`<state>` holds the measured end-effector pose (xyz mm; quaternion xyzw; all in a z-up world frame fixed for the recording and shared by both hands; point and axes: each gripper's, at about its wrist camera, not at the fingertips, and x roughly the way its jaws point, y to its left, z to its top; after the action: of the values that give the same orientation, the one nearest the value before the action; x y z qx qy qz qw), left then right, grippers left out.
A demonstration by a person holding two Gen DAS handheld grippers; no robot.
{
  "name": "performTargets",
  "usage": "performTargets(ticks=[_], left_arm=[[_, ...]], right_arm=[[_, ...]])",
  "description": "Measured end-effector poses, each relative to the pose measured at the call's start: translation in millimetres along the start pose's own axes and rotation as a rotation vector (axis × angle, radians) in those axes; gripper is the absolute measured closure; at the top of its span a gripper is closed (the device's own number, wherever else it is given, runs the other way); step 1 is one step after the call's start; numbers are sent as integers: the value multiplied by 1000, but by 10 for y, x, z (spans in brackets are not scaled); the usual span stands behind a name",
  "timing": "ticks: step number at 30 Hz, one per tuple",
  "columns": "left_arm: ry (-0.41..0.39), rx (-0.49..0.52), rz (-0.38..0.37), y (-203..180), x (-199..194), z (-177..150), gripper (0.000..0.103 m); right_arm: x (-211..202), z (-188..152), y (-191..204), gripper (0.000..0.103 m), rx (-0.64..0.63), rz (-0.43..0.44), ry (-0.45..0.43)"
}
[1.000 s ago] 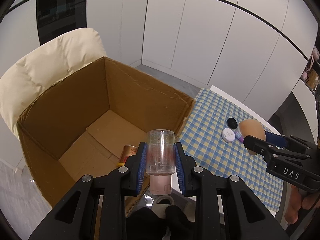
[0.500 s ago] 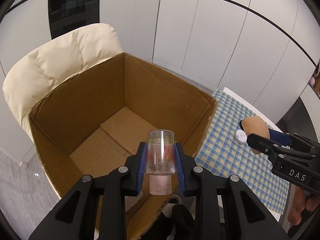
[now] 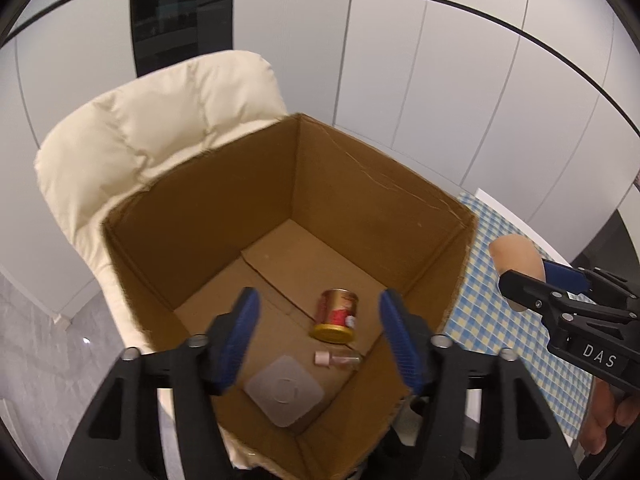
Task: Organize objects
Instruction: 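Lower the glass bottle into the box and open the left tool while the right tool holds the sponge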
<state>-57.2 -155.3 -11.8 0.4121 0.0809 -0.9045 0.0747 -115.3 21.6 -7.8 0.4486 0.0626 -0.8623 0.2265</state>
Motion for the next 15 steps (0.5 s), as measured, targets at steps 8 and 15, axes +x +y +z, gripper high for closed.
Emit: performTargets(ticks=[8,15], left_arm=[[-61,-7,92,181,-119,16,0],[-46,-14,104,304,-137,-24,0]], right_arm=[[57,66,208,43,-27,17,-5],[123,106,413,43,-55,35,-1]])
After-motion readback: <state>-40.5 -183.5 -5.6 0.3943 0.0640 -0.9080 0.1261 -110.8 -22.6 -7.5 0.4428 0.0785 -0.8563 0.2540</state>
